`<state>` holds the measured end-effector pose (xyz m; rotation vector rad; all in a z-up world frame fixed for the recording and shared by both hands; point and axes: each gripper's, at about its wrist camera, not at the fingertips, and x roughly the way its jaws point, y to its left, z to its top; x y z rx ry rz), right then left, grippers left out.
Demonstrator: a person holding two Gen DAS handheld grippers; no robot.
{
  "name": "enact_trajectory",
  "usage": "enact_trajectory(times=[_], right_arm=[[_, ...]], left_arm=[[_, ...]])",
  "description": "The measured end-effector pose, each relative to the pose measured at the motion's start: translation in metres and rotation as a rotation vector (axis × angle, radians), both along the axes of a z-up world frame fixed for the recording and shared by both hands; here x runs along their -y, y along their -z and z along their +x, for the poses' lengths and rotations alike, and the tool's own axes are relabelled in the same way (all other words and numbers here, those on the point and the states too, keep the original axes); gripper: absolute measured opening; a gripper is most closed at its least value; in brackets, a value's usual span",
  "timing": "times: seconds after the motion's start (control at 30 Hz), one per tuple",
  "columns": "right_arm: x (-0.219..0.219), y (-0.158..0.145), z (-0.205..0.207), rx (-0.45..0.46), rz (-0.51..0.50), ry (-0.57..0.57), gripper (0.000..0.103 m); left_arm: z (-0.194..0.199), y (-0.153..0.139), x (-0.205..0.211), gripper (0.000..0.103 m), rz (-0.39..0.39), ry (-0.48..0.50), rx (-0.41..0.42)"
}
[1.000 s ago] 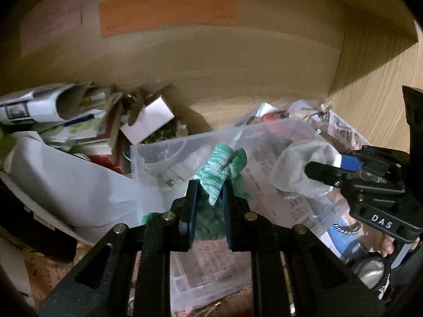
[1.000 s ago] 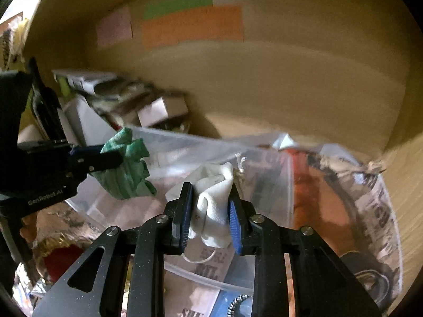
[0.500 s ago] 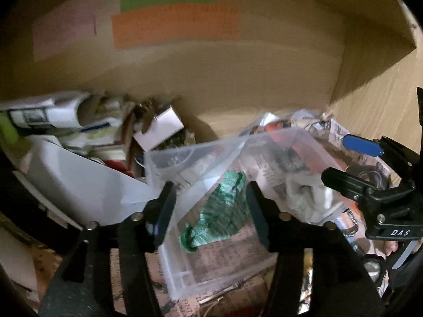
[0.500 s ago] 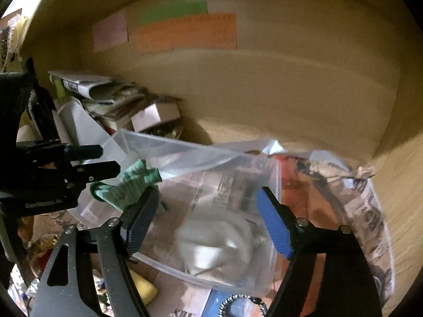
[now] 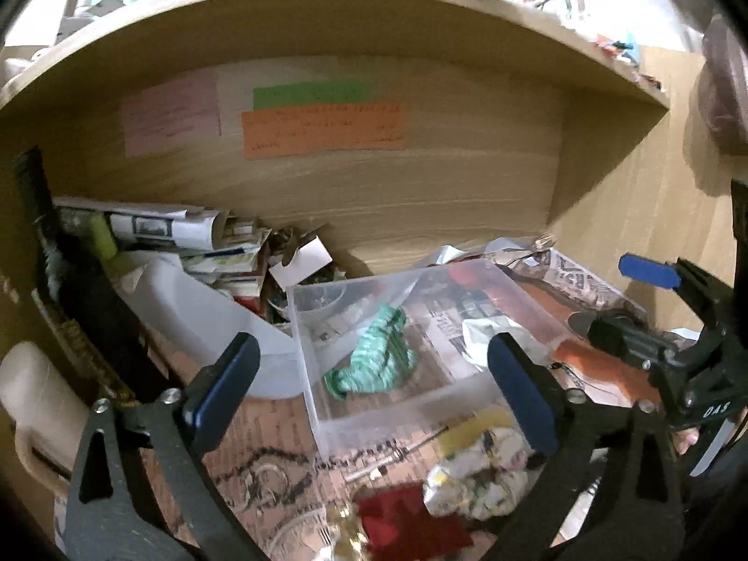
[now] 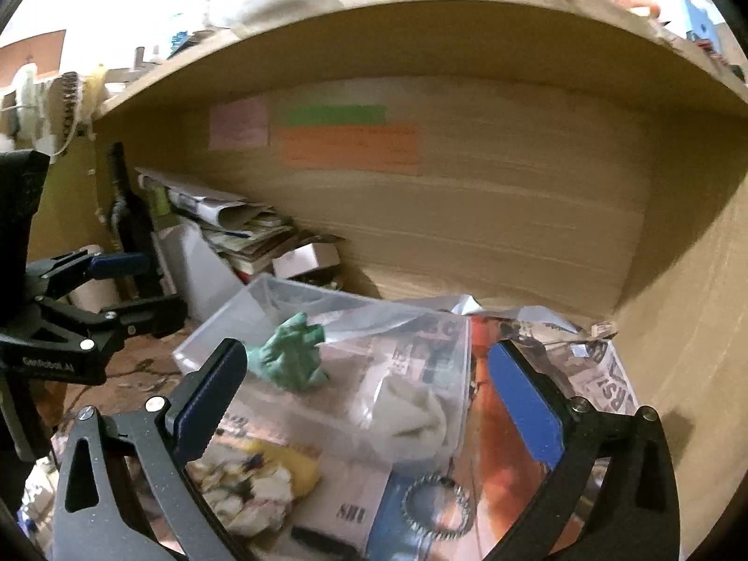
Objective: Organize soft objects
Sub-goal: 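Grasp the cream patterned scarf with the left tool while the right grasps the black headband, then place the scarf into the clear box with the left tool while the right places the headband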
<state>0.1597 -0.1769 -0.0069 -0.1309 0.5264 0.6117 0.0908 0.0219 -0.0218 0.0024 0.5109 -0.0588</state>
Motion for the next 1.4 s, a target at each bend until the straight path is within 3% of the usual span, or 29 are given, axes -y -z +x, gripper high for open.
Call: enact_trajectory(times=[0.17, 0.67, 0.8, 0.93, 1.03, 1.23, 1.4], right_arm=[[0.007, 0.011, -0.022, -0.027, 0.006, -0.010, 0.103], [0.024, 0.084, -0.043, -0.306, 0.023, 0.000, 0.103], [0.028, 0.090, -0.044, -0.334, 0.034, -0.015, 0.103], [0.031, 0.099, -0.043, -0.368, 0.022, -0.033, 0.101], [0.032, 0.109, -0.044, -0.405, 0.011, -0.041, 0.086], [0.035, 0.106, -0.049, -0.369, 0.006, -0.028, 0.064], [0.039, 0.096, -0.050, -0.337, 0.016, -0.020, 0.043]], left_arm=[[-0.022, 0.010, 0.002, 0.102, -0.011, 0.007, -0.020], [-0.019, 0.085, 0.023, 0.101, -0.020, 0.061, -0.224], [-0.012, 0.095, 0.029, 0.078, -0.017, 0.085, -0.257], [-0.005, 0.106, 0.036, 0.067, -0.022, 0.114, -0.289], [-0.003, 0.112, 0.039, 0.052, -0.015, 0.119, -0.298], [-0.003, 0.113, 0.037, 0.022, -0.034, 0.139, -0.305], [-0.008, 0.108, 0.039, 0.016, -0.021, 0.139, -0.280]])
